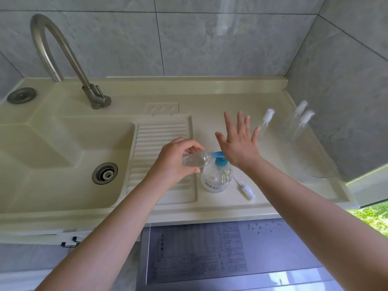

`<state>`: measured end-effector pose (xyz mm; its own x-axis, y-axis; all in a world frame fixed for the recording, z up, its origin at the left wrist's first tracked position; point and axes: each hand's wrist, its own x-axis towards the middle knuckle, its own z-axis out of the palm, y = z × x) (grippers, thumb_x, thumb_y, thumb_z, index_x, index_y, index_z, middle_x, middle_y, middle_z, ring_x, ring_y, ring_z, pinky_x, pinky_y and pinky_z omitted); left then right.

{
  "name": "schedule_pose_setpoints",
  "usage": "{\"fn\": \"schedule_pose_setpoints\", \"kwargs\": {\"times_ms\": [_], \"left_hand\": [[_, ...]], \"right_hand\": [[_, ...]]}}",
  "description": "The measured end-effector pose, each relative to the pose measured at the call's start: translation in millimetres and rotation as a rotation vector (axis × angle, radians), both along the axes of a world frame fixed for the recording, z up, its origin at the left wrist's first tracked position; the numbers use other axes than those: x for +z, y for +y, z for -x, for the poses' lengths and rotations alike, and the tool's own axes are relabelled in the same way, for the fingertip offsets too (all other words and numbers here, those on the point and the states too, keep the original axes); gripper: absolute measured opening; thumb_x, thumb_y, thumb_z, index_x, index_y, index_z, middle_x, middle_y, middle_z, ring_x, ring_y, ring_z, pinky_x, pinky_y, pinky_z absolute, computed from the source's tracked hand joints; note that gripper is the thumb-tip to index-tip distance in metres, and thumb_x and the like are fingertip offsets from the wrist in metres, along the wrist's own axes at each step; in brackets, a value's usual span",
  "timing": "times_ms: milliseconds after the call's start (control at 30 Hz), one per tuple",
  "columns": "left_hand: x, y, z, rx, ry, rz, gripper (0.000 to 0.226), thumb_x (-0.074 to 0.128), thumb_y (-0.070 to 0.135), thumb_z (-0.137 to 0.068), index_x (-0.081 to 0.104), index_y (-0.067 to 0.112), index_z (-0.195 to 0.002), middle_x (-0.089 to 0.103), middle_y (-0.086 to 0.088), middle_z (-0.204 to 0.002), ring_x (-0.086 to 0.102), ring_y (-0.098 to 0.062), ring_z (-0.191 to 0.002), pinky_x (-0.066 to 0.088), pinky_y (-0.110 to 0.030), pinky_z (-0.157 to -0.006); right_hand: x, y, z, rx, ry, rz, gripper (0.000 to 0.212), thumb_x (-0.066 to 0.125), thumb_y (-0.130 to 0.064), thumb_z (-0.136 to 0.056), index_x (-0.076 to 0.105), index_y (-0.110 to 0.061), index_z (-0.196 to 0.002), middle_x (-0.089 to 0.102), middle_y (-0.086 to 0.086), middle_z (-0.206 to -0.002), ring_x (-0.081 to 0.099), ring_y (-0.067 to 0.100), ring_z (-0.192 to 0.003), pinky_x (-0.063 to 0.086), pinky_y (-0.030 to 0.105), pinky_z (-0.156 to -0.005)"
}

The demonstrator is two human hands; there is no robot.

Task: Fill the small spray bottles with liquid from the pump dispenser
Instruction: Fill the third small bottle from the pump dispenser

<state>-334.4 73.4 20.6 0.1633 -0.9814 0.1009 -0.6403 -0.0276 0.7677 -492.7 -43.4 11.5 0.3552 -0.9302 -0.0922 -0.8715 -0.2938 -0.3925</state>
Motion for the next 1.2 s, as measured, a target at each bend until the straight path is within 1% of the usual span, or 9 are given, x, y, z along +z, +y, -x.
{"fn": "schedule_pose_setpoints", "kwargs": {"times_ms": [133,333,533,633,767,867,1000,1100,1200], "left_hand": [[-1.0,0.1,-1.4,-0.004,-0.013,0.010,0.055,0.089,0.002,-0.058,0.072,0.026,-0.104,0.061,0.009,-0.097,0.060,0.000,-0.092,0.046,-0.009,-0.088],[0.8,1.1,-2.3,-0.006,-0.003,0.014,0.053,0.089,0.001,-0.059,0.072,0.023,-0.104,0.061,0.008,-0.098,0.060,0.000,-0.091,0.044,-0.008,-0.087],[-0.3,1.0,-1.7,-0.012,0.000,0.013,0.053,0.089,0.002,-0.059,0.072,0.025,-0.104,0.061,0.010,-0.099,0.061,-0.003,-0.093,0.047,-0.014,-0.091],[0.0,1.7,-2.8,-0.013,0.005,0.013,0.052,0.089,0.001,-0.059,0.072,0.023,-0.104,0.061,0.008,-0.099,0.061,-0.004,-0.094,0.046,-0.012,-0.090],[-0.3,2.1,-2.7,-0.013,-0.003,0.013,0.052,0.089,0.002,-0.059,0.072,0.024,-0.104,0.061,0.010,-0.098,0.059,0.002,-0.093,0.043,-0.007,-0.088],[-1.6,2.4,-1.8,-0.013,0.000,0.012,0.053,0.089,0.003,-0.059,0.072,0.025,-0.104,0.060,0.011,-0.097,0.060,0.001,-0.092,0.044,-0.008,-0.088],[-1.3,1.8,-2.5,-0.014,-0.001,0.018,0.054,0.089,0.003,-0.059,0.072,0.025,-0.104,0.060,0.012,-0.098,0.060,0.002,-0.093,0.044,-0.008,-0.089],[-0.7,2.1,-2.9,-0.011,-0.002,0.012,0.053,0.089,0.002,-0.059,0.072,0.024,-0.104,0.061,0.009,-0.099,0.060,0.001,-0.092,0.043,-0.007,-0.087],[1.2,2.2,-2.0,-0.010,0.005,0.012,0.052,0.088,0.000,-0.059,0.072,0.023,-0.103,0.061,0.009,-0.098,0.060,0.001,-0.092,0.043,-0.006,-0.086]], "right_hand": [[-9.0,1.0,-0.2,0.003,0.052,0.023,0.061,0.020,-0.047,-0.106,-0.006,-0.033,-0.159,-0.013,0.010,-0.167,-0.017,0.029,-0.153,-0.010,0.056,-0.121],[2.3,-2.6,0.9,-0.040,-0.053,-0.048,0.067,0.024,-0.057,-0.103,-0.006,-0.034,-0.159,-0.016,0.008,-0.167,-0.020,0.026,-0.152,-0.014,0.054,-0.119],[-7.4,-0.6,-0.5,-0.003,0.067,0.040,0.061,0.020,-0.047,-0.106,-0.007,-0.034,-0.159,-0.019,0.010,-0.166,-0.018,0.029,-0.153,-0.010,0.057,-0.121],[-7.4,1.2,-1.2,-0.012,0.043,0.040,0.063,0.020,-0.052,-0.105,-0.006,-0.034,-0.159,-0.022,0.008,-0.165,-0.019,0.028,-0.153,-0.011,0.056,-0.121],[3.7,-3.1,0.6,-0.044,-0.022,-0.012,0.068,0.023,-0.059,-0.103,-0.006,-0.035,-0.159,-0.021,0.008,-0.165,-0.019,0.027,-0.152,-0.014,0.055,-0.119],[3.3,-2.7,0.5,-0.022,-0.002,0.022,0.067,0.023,-0.057,-0.104,-0.007,-0.034,-0.159,-0.020,0.008,-0.166,-0.020,0.027,-0.152,-0.014,0.056,-0.118],[-9.7,1.0,-0.5,-0.029,0.029,-0.017,0.062,0.021,-0.048,-0.106,-0.007,-0.035,-0.159,-0.018,0.009,-0.166,-0.017,0.029,-0.153,-0.010,0.058,-0.121],[-9.0,0.7,-0.9,-0.019,0.041,0.002,0.064,0.021,-0.051,-0.105,-0.008,-0.034,-0.159,-0.019,0.009,-0.166,-0.018,0.029,-0.153,-0.011,0.057,-0.121],[2.5,-4.1,1.4,-0.055,-0.020,-0.018,0.067,0.023,-0.057,-0.103,-0.006,-0.035,-0.159,-0.018,0.008,-0.166,-0.019,0.027,-0.153,-0.013,0.056,-0.120]]}}
